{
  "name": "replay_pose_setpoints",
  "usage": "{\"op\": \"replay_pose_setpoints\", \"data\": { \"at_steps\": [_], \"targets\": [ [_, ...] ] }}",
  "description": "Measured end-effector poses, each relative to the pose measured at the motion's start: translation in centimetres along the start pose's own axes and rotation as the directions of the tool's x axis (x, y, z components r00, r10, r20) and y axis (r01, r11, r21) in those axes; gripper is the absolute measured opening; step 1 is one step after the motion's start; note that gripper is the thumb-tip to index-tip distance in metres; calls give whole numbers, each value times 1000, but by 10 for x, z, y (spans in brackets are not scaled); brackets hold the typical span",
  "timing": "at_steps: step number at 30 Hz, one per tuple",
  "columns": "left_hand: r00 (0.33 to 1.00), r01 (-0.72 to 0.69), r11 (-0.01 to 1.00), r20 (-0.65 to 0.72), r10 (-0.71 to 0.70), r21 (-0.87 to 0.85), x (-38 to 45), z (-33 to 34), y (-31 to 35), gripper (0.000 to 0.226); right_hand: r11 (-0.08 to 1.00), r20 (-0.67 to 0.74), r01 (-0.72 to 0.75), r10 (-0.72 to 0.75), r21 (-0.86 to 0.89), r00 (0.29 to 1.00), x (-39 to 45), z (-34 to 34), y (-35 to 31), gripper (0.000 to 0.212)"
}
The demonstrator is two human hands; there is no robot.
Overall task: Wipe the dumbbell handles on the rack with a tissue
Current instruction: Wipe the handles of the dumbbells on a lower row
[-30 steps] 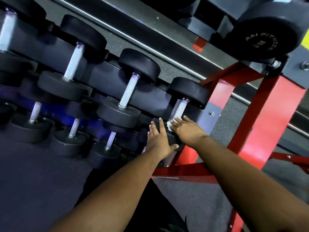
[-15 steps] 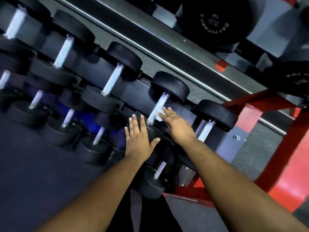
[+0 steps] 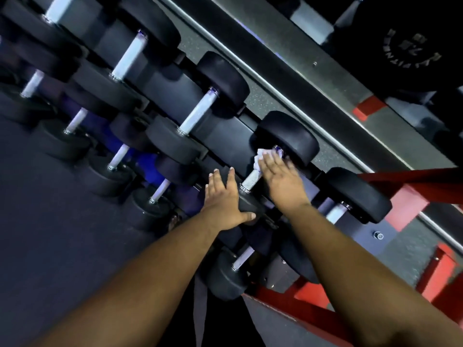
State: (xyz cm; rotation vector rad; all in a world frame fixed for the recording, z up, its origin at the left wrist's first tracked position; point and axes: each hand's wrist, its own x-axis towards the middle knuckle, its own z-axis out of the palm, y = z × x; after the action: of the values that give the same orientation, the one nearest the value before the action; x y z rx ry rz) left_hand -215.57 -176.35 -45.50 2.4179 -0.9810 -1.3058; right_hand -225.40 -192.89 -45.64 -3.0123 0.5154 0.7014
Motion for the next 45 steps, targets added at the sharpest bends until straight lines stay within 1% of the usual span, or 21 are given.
{"op": "replay_pose_setpoints", "data": {
  "at_steps": [2, 4, 5, 8, 9, 10, 13, 14, 16, 19, 21, 24, 27, 29, 31, 33, 36, 38, 40, 42, 45],
  "targets": [
    [1000, 14, 1000, 28, -14, 5, 2, -3, 0, 137, 981, 38, 189, -187, -44, 982, -8, 18, -19, 70],
    [999, 20, 1000, 45, -21, 21, 3, -4, 1, 136, 959, -3, 284, -285, -16, 959, -15, 25, -17, 62],
    [999, 23, 999, 49, -24, 29, 3, -3, 1, 136, 966, -31, 257, -258, -29, 966, -11, 22, -12, 64],
    [999, 25, 999, 41, -26, 33, 2, -3, 1, 137, 1000, -66, -27, 27, 3, 997, 3, 9, 1, 79],
    [999, 25, 999, 40, -26, 31, 1, -3, 2, 137, 997, -72, -59, 62, 39, 995, 4, 9, -2, 79],
    [999, 24, 999, 43, -26, 32, 1, -4, 1, 137, 998, -63, -17, 21, 59, 998, 3, 13, -8, 77],
    [998, 27, 999, 50, -28, 31, 0, -5, 1, 136, 965, -87, 260, -256, 33, 963, -11, 35, -21, 58],
    [998, 28, 999, 51, -29, 31, 1, -5, 2, 136, 960, -101, 278, -276, 11, 956, -11, 33, -17, 57],
    [998, 27, 999, 56, -30, 39, 1, -5, 1, 136, 986, -114, 163, -166, -35, 980, -4, 23, -8, 64],
    [998, 19, 999, 58, -22, 48, 0, -8, 2, 136, 995, -107, -89, 93, 38, 990, 3, 15, -5, 84],
    [997, 18, 999, 81, -22, 51, -1, -10, 3, 135, 999, -137, -4, 10, 43, 991, -3, 25, -17, 82],
    [990, 20, 995, 139, -33, 95, 2, -15, 2, 136, 979, -192, 195, -180, 61, 965, -15, 44, -22, 59],
    [975, 21, 993, 219, -46, 116, 6, -21, 2, 137, 997, -242, 44, -27, 66, 970, -4, 30, -12, 67],
    [975, 18, 992, 217, -44, 123, 6, -21, 3, 135, 973, -195, -111, 151, 202, 969, 4, 25, -15, 80],
    [980, 12, 992, 198, -37, 128, 5, -19, 4, 134, 884, -168, -195, 289, 425, 942, 2, 24, -32, 71],
    [986, 1, 991, 167, -23, 133, 5, -16, 2, 134, 719, -149, -258, 450, 646, 880, -7, 27, -53, 54],
    [988, -20, 991, 157, -1, 130, 5, -15, 0, 133, 322, 4, -289, 661, 902, 750, -14, 27, -73, 52],
    [987, -24, 991, 161, 2, 134, 4, -15, 0, 133, 42, 152, -249, 691, 967, 707, -7, 19, -76, 57],
    [984, -21, 990, 176, -5, 142, 4, -16, 0, 133, -152, 210, -145, 727, 978, 654, 11, 9, -69, 56],
    [981, -12, 990, 194, -16, 142, 4, -17, 1, 131, -243, 257, -104, 774, 965, 579, 28, 1, -58, 49],
    [982, -17, 991, 191, -9, 134, 3, -18, 3, 130, -159, 286, -270, 791, 950, 541, 24, -1, -63, 42]
  ]
}}
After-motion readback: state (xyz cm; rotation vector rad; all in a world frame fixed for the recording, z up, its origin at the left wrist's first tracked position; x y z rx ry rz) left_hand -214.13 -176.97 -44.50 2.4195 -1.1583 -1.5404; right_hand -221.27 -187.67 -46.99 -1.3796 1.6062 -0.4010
